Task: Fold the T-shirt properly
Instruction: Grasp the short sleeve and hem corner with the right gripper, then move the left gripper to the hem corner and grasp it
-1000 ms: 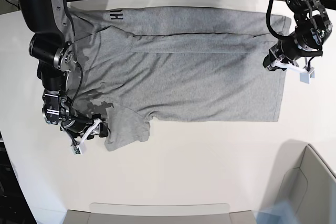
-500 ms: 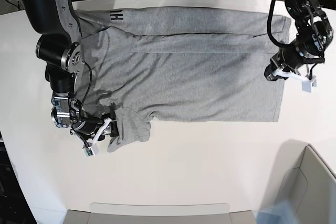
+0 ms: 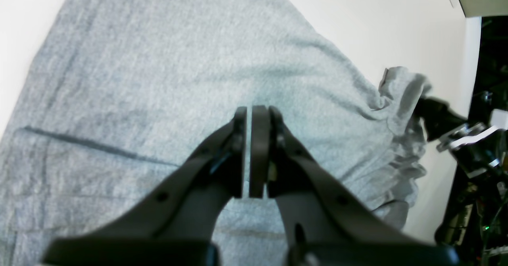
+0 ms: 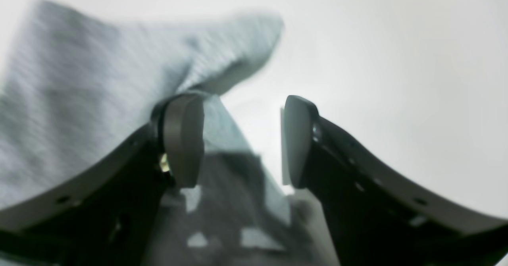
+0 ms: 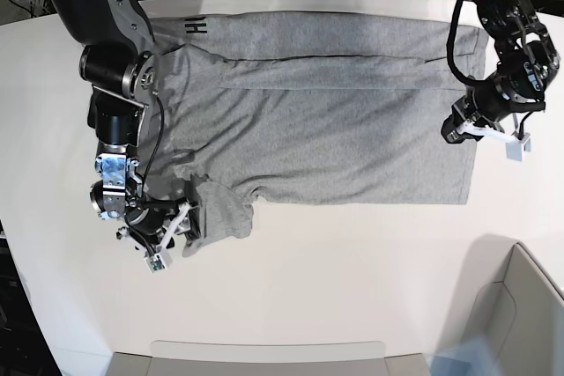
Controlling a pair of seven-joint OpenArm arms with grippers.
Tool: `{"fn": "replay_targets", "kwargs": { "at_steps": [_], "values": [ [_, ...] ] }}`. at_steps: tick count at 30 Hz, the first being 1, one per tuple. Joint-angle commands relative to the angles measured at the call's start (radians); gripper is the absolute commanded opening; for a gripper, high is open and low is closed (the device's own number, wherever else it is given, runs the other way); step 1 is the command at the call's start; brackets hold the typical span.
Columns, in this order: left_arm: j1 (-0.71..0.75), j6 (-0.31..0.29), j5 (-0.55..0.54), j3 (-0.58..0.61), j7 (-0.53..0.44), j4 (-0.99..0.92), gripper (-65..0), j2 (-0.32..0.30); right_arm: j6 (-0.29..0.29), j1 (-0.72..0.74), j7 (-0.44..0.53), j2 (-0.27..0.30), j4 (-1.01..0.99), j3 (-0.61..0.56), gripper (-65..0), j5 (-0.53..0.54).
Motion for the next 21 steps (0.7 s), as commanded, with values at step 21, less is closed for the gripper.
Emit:
{"fn": "replay_targets", "kwargs": {
  "at_steps": [21],
  "values": [
    [-0.008, 0.001, -0.011, 0.000, 0.002, 0.015, -61.6, -0.001, -0.076, 0.042, 0.040, 0.017, -0.126, -0.003, -32.3, 0.015]
  ]
}}
